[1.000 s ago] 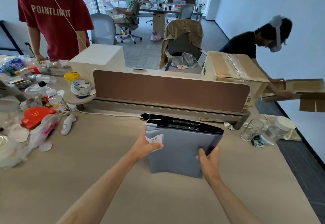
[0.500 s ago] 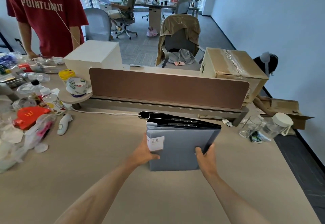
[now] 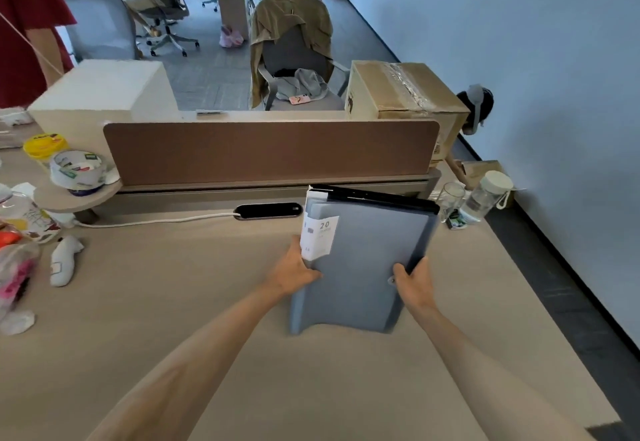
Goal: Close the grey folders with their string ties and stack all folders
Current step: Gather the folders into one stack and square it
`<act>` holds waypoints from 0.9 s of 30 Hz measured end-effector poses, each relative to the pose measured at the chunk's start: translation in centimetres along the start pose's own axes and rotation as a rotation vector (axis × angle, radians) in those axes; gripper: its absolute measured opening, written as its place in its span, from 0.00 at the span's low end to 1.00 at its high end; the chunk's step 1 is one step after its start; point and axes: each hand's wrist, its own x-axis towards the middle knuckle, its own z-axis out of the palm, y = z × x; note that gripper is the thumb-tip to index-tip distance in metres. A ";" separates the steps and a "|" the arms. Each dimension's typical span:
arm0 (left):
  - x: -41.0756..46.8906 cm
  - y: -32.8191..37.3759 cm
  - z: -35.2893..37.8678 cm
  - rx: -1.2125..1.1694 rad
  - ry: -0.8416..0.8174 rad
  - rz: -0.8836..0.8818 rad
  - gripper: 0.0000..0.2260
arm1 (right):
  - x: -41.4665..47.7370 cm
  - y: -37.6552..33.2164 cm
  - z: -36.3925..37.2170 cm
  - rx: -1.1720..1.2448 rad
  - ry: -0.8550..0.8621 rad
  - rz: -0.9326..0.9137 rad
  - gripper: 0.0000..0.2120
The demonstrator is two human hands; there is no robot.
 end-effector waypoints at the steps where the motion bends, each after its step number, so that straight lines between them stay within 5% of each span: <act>1: 0.1 0.5 0.6 0.006 -0.021 -0.001 0.34 | -0.1 0.2 -0.6 0.004 0.016 0.013 0.10; 8: 3.1 3.5 4.3 -0.021 -0.138 -0.069 0.34 | 2.5 2.1 -4.1 -0.037 0.057 0.047 0.11; 14: 6.1 5.2 9.0 -0.012 -0.140 -0.320 0.32 | 9.4 4.1 -6.4 -0.080 -0.020 0.060 0.23; 21: 9.3 5.2 15.5 0.040 -0.051 -0.393 0.32 | 19.9 13.4 -5.4 -0.210 -0.034 0.163 0.14; 27: 12.3 5.1 17.1 0.053 0.030 -0.453 0.31 | 22.9 10.1 -5.2 -0.284 -0.221 0.157 0.13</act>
